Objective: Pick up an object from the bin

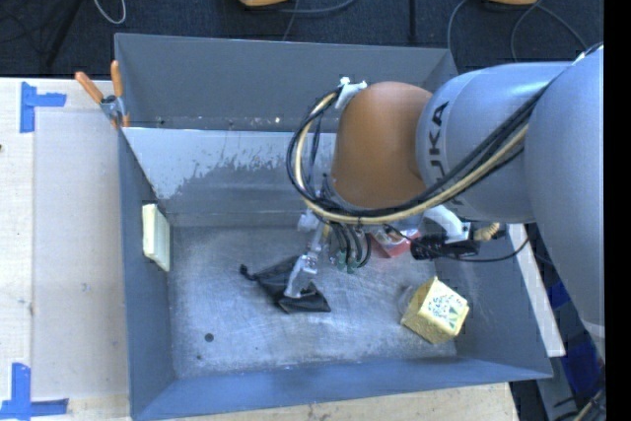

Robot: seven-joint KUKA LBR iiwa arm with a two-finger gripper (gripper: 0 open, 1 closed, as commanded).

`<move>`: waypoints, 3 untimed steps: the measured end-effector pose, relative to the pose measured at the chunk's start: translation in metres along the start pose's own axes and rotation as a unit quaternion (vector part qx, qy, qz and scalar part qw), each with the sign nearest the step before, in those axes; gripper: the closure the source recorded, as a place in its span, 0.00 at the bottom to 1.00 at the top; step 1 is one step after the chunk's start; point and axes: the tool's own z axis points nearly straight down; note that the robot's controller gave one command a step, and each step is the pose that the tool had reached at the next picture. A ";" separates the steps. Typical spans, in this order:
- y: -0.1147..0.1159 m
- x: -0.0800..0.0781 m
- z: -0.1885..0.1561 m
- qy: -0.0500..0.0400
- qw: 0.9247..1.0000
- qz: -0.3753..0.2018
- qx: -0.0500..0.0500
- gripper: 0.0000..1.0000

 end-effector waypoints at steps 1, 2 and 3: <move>-0.012 0.014 0.062 -0.003 1.000 0.018 -0.002 0.00; -0.010 0.015 0.053 0.005 1.000 0.018 0.000 1.00; -0.010 0.015 0.053 0.005 1.000 0.018 0.000 1.00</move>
Offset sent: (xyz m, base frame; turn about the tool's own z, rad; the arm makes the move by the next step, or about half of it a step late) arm -0.0063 -0.0002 -0.0644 0.1319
